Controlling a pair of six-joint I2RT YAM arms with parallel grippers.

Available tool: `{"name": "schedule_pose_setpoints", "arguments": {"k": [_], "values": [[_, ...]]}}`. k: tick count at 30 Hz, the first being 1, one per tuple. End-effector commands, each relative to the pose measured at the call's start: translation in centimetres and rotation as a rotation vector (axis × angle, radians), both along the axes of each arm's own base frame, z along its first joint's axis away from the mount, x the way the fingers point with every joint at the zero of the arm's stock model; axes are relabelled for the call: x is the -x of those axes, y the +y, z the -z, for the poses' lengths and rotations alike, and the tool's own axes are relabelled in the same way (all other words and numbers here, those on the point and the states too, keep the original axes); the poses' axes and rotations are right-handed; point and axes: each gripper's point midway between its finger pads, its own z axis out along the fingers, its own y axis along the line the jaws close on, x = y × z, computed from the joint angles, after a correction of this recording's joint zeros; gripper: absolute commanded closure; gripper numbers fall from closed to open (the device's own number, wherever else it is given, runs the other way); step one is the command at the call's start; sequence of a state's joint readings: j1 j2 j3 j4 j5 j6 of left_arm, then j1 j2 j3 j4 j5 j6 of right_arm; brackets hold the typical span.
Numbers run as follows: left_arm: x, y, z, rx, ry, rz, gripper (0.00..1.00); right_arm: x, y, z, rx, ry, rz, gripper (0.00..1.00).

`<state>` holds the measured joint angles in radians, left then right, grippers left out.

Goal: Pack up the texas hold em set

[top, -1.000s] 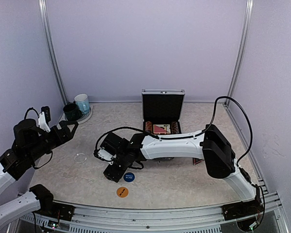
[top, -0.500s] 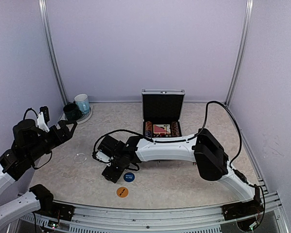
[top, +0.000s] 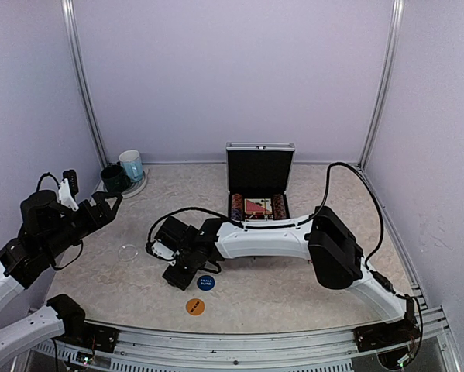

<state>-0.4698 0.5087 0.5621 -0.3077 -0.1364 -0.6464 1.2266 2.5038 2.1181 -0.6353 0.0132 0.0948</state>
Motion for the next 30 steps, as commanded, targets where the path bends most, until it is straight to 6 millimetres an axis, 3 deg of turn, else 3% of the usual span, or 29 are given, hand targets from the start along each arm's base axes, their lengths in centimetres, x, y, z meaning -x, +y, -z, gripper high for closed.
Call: {"name": "schedule_pose_setpoints", "arguments": {"k": [1, 6, 12, 18, 23, 30], "values": [[-0.2, 0.3, -0.9, 0.009, -0.02, -0.017, 0.01, 2.0, -0.3, 2.9, 0.065, 0.02, -0.045, 0.39], [-0.2, 0.2, -0.9, 0.01, -0.022, -0.013, 0.01, 2.5, -0.2, 3.2, 0.069, 0.018, -0.068, 0.4], [-0.2, 0.2, -0.7, 0.01, -0.016, -0.01, 0.01, 2.6, 0.0, 3.3, 0.061, 0.016, -0.068, 0.5], [-0.2, 0.2, -0.5, 0.009, -0.014, -0.01, 0.01, 2.1, -0.4, 3.8, 0.076, -0.006, -0.049, 0.51], [-0.2, 0.1, -0.3, 0.008, -0.01, -0.008, 0.01, 1.9, -0.3, 3.9, 0.071, -0.015, -0.039, 0.6], [-0.1, 0.1, -0.3, 0.004, -0.008, -0.004, 0.01, 1.6, -0.3, 3.0, 0.06, -0.034, -0.029, 0.64]]}}
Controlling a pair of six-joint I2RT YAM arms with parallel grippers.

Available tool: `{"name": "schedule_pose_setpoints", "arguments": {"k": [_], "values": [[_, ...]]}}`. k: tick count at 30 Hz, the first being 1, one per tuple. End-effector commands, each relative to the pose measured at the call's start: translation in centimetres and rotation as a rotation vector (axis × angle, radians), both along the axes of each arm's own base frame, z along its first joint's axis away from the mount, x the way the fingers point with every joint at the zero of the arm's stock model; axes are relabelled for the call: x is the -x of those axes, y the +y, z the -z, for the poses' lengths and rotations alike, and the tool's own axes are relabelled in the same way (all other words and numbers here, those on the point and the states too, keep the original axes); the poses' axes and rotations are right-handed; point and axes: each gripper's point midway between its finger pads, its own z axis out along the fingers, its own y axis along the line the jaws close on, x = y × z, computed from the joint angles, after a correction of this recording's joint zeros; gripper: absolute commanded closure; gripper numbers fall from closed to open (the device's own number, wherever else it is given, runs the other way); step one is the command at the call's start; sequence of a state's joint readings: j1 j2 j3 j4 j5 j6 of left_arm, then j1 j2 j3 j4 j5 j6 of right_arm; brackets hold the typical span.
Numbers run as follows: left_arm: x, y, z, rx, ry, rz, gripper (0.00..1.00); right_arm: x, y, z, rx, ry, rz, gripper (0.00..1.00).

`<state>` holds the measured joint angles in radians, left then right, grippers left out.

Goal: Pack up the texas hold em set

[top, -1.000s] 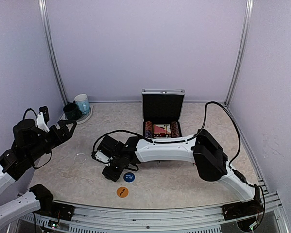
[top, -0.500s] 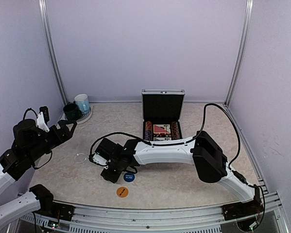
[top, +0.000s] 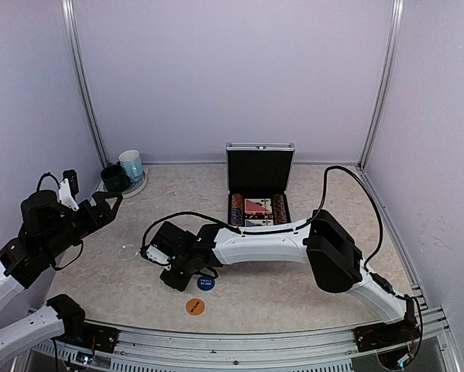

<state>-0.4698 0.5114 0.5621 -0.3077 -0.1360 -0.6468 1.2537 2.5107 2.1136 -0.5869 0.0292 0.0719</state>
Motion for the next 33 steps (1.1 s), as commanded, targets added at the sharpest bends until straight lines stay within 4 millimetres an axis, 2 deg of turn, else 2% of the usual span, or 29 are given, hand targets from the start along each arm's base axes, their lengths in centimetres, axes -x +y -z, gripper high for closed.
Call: {"name": "schedule_pose_setpoints", "arguments": {"k": [1, 10, 17, 19, 22, 28, 33], "values": [[0.0, 0.1, -0.2, 0.005, -0.008, -0.003, 0.01, 0.5, -1.6, 2.7, 0.081, -0.008, 0.015, 0.64], [-0.1, -0.2, 0.5, 0.015, 0.006, 0.01, 0.01, -0.4, -1.7, -1.9, 0.015, -0.078, 0.034, 0.64], [0.0, -0.8, 1.4, 0.026, 0.031, 0.037, 0.01, -1.0, -2.2, -4.6, -0.011, -0.125, 0.053, 0.63], [-0.1, -0.9, 1.9, 0.026, 0.047, 0.04, 0.01, -0.9, -2.3, -5.0, -0.019, -0.129, 0.051, 0.6], [-0.1, -1.1, 2.2, 0.03, 0.054, 0.046, 0.01, -0.8, -2.1, -4.9, -0.02, -0.122, 0.044, 0.57], [-0.1, -1.3, 2.5, 0.034, 0.061, 0.053, 0.01, -0.5, -1.2, -3.0, -0.009, -0.083, 0.031, 0.39], [-0.1, -1.1, 2.5, 0.033, 0.06, 0.049, 0.01, -0.5, -0.8, -1.4, 0.005, -0.067, 0.029, 0.36]]}}
